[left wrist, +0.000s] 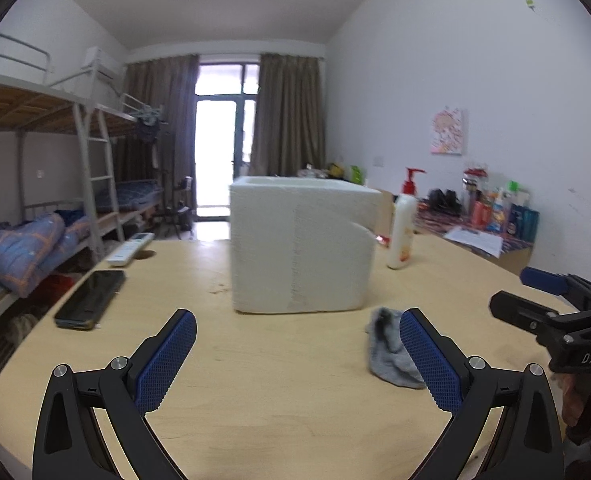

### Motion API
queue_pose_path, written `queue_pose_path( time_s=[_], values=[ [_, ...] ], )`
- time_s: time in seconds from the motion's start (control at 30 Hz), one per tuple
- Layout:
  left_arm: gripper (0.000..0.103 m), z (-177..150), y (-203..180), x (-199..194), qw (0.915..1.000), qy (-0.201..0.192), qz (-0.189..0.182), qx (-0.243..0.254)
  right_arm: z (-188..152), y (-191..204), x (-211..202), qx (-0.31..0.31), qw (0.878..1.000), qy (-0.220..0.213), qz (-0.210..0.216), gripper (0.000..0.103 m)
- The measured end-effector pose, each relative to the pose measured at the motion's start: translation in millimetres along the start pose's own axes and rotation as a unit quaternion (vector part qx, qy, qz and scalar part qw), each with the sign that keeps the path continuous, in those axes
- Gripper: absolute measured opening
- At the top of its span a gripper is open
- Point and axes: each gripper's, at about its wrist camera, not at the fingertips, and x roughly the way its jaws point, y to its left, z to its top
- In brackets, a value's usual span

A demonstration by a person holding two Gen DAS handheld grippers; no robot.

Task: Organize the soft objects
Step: 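Withdraw both tools from the box toward the grey sock on the table, then lower the left tool onto the grey sock and close on it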

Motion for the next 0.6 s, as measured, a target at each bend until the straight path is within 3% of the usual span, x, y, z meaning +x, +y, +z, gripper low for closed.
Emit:
queue_pose_path(
  time_s=[0.33, 0.6],
  values=[
    [0.102, 4, -19, 33, 0.9969, 0.046, -0.062, 0.015, -12, -19, 11, 0.008, 1.0, 0.028, 0.005, 0.102],
    [0.101, 4, -25, 75, 0.9885, 0.122, -0.089, 0.007, -21, -31, 19, 0.013, 0.999, 0.048, 0.01, 0.102]
  ],
)
